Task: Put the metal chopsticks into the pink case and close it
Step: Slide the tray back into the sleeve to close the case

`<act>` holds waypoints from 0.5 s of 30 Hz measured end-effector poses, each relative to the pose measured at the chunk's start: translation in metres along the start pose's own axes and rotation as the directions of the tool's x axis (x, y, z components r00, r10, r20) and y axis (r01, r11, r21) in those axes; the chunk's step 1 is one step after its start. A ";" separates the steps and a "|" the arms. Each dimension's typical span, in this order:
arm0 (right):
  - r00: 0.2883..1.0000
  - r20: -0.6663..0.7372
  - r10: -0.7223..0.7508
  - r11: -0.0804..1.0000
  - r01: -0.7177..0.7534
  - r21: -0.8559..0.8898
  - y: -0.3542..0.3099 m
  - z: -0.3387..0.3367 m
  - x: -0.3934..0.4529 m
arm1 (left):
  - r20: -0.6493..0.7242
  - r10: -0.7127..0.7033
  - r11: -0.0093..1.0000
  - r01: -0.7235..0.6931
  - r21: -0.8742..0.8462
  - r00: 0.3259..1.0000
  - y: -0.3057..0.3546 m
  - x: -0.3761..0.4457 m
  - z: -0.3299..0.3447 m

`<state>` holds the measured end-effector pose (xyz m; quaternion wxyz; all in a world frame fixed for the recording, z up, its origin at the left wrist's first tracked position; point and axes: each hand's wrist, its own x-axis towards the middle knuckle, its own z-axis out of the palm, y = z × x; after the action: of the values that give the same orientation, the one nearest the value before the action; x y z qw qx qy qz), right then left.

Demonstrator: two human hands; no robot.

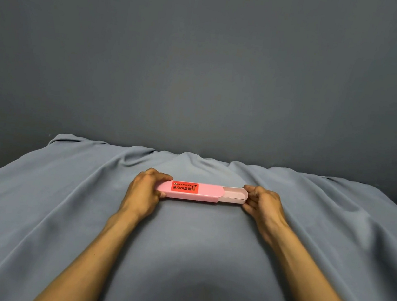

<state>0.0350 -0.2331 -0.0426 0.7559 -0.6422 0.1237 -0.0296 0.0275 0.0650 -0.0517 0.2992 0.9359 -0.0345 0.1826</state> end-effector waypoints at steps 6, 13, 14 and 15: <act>1.000 0.030 0.005 1.000 -0.005 0.002 0.000 0.003 -0.002 | 0.003 0.036 0.999 -0.036 0.024 0.999 0.010 -0.002 0.010; 0.997 0.078 0.014 1.000 -0.014 -0.002 0.000 0.010 -0.007 | 0.003 0.051 0.998 -0.051 0.024 0.999 0.014 -0.003 0.013; 0.996 0.087 0.019 1.000 -0.018 -0.007 0.000 0.010 -0.008 | 0.004 0.056 0.998 -0.056 0.026 0.998 0.015 -0.003 0.014; 0.996 0.090 0.021 1.000 -0.020 -0.020 0.000 0.011 -0.008 | 0.005 0.060 0.998 -0.060 0.028 0.998 0.016 -0.003 0.015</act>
<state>0.0293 -0.2207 -0.0397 0.7549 -0.6487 0.0962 0.0084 0.0266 0.0437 -0.0552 0.2803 0.9389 -0.0606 0.1902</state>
